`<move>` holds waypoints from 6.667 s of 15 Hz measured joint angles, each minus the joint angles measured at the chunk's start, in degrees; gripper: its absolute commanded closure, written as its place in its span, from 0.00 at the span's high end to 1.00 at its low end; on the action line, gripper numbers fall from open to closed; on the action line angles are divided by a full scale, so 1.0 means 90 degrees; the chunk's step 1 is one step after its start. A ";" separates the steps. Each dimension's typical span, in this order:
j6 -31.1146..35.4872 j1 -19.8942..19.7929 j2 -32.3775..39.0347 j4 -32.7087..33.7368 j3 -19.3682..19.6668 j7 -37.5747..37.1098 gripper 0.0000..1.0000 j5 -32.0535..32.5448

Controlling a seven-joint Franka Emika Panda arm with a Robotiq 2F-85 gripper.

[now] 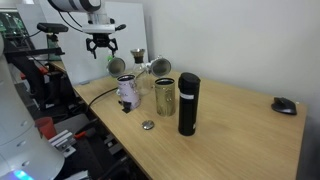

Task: Put the green bottle upright on the right

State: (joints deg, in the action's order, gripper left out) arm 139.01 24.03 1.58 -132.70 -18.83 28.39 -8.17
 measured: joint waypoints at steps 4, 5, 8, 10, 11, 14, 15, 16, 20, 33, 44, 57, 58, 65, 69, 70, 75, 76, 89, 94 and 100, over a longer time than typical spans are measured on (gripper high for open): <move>0.0010 -0.0001 0.0043 0.0001 -0.0030 0.0000 1.00 -0.0128; 0.0010 -0.0002 0.0043 0.0001 -0.0030 0.0000 1.00 -0.0129; 0.0010 -0.0003 0.0043 0.0002 -0.0032 0.0000 1.00 -0.0128; 0.0013 -0.0002 0.0076 -0.0034 -0.0040 -0.0138 1.00 -0.0034; 0.0030 -0.0001 0.0127 -0.0071 -0.0053 -0.0233 1.00 -0.0010; 0.0114 0.0003 0.0385 -0.0164 -0.0107 -0.0650 1.00 0.0254; 0.0150 0.0003 0.0472 -0.0183 -0.0121 -0.0780 1.00 0.0327; 0.0185 0.0003 0.0553 -0.0192 -0.0133 -0.0912 1.00 0.0438; 0.0479 0.0004 0.0855 -0.0364 -0.0150 -0.1293 1.00 0.0791; 0.0696 -0.0047 0.1093 -0.0336 -0.0084 -0.1479 1.00 0.1343; 0.0923 -0.0083 0.1950 0.0067 0.0153 -0.1914 1.00 0.2146; 0.1056 0.0011 0.2408 0.0423 0.0369 -0.2409 1.00 0.3086; 0.1056 0.0020 0.2424 0.0440 0.0382 -0.2429 1.00 0.3137; 0.1019 0.0186 0.2553 0.0555 0.0526 -0.2775 1.00 0.3525; 0.0996 0.0384 0.2562 0.0557 0.0681 -0.3252 1.00 0.3744; 0.0982 0.0420 0.2562 0.0557 0.0703 -0.3338 1.00 0.3767; 0.0862 0.0557 0.2562 0.0555 0.0760 -0.3795 1.00 0.3848; 0.0815 0.0576 0.2562 0.0549 0.0762 -0.3897 1.00 0.3848; 0.0698 0.0621 0.2649 0.0378 0.0781 -0.4504 1.00 0.3842; 0.0781 0.0612 0.2684 0.0395 0.0656 -0.4505 1.00 0.3365; 0.0986 0.0614 0.2602 0.0437 0.0509 -0.4677 1.00 0.2785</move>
State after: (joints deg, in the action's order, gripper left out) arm 147.89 29.56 25.00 -128.77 -14.24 -13.71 16.90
